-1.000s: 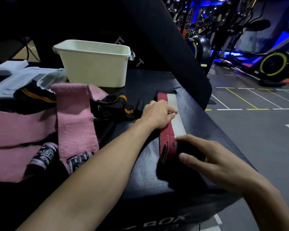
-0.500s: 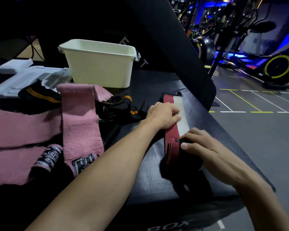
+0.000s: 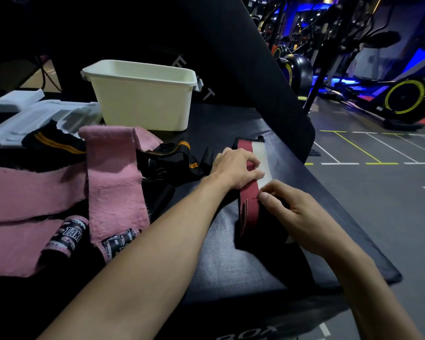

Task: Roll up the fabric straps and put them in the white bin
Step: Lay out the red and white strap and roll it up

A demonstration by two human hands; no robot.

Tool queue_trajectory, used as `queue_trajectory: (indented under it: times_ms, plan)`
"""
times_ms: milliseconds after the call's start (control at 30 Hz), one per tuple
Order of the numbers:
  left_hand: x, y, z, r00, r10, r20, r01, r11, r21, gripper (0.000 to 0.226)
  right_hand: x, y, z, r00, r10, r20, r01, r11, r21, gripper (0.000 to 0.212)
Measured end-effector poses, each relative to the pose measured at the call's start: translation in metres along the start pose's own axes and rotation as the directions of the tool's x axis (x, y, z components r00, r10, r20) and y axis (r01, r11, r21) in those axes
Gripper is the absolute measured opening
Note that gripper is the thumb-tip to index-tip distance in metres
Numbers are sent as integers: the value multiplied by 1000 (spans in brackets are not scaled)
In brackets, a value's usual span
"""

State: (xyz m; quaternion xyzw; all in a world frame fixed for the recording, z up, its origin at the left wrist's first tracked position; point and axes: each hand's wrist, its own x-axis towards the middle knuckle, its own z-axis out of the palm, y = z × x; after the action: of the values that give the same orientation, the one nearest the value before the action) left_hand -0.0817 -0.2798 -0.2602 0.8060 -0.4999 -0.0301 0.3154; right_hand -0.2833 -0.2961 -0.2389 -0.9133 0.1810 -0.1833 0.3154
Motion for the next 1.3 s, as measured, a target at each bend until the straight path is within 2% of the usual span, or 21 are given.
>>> queue_trajectory:
  times_ms: [100, 200, 300, 467, 533, 667, 900, 1133, 1300]
  plan:
    - [0, 0, 0, 1000, 2, -3, -2, 1000, -12, 37, 6, 2, 5, 997, -26, -69, 14, 987, -163, 30]
    - [0, 0, 0, 1000, 0, -13, 0, 1000, -14, 37, 10, -1, 9, 991, -44, -123, 8, 960, -280, 21]
    - [-2, 2, -4, 1000, -4, -9, 4, 1000, -12, 35, 12, -9, 13, 959, -148, -243, 58, 938, -342, 7]
    - [-5, 2, -5, 1000, -8, -4, 8, 999, -36, 33, 8, -17, 24, 886, -225, -404, -9, 865, -501, 17]
    - [-5, 1, -4, 1000, -8, -6, 8, 999, -36, 35, 4, -18, 24, 882, -242, -405, 2, 860, -510, 21]
    - [-3, 1, -3, 1000, -12, -21, 11, 999, -32, 36, -13, -21, 34, 925, -212, -316, 4, 835, -550, 44]
    - [-1, 0, -3, 1000, -9, -1, 9, 1000, -1, 41, -22, -20, 52, 899, -189, -394, -27, 875, -483, 38]
    - [0, -1, -4, 1000, -13, 14, 13, 1000, -3, 45, -22, -30, 42, 896, -150, -419, -29, 919, -392, 27]
    - [-1, 1, -5, 1000, -11, 8, 11, 1000, -6, 44, -27, -38, 43, 872, -134, -470, -7, 958, -286, 33]
